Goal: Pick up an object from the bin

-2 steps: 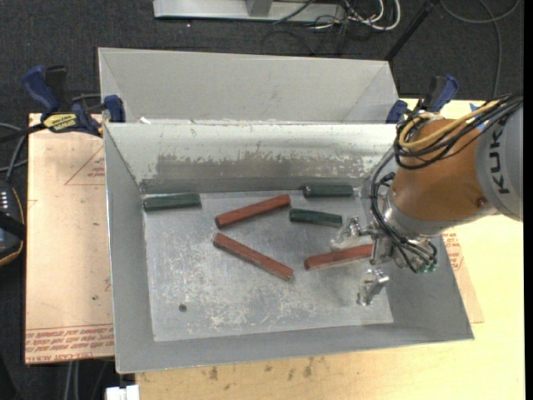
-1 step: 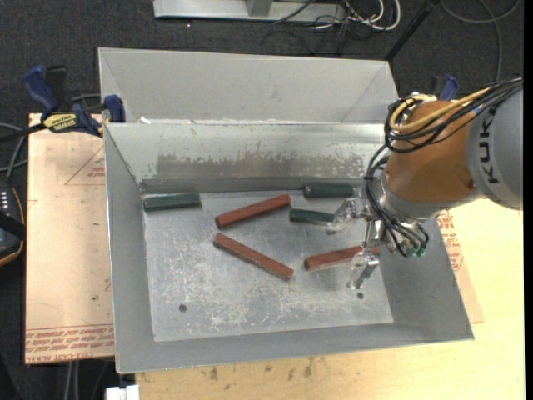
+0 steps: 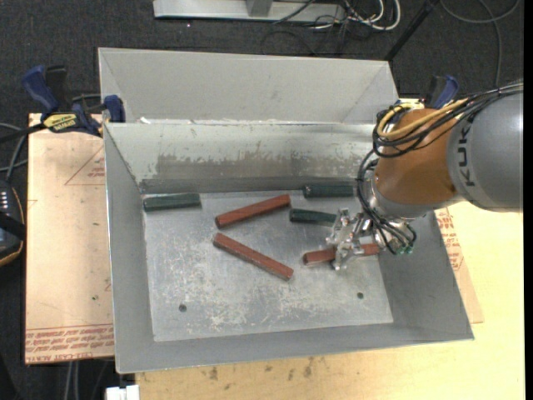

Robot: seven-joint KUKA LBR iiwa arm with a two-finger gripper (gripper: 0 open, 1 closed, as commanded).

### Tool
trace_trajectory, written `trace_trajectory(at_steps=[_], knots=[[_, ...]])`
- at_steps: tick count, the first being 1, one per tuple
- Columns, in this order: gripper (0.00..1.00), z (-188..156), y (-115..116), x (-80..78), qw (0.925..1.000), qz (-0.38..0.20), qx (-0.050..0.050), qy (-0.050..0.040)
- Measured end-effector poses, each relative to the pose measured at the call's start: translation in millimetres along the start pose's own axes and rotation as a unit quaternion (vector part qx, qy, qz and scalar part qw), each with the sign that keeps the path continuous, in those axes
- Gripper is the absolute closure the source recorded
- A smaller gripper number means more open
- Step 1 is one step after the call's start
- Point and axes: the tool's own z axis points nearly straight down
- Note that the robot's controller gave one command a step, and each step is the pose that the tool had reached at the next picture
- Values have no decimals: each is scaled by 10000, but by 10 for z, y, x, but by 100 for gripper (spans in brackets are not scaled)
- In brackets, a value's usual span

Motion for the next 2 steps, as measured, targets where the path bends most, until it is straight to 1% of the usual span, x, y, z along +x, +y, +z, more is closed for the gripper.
trace_trajectory(at_steps=[1,2], knots=[[100,0,0,0,10000,-2,0,0],[100,-1809,2,-105,9999,-101,-5,64]])
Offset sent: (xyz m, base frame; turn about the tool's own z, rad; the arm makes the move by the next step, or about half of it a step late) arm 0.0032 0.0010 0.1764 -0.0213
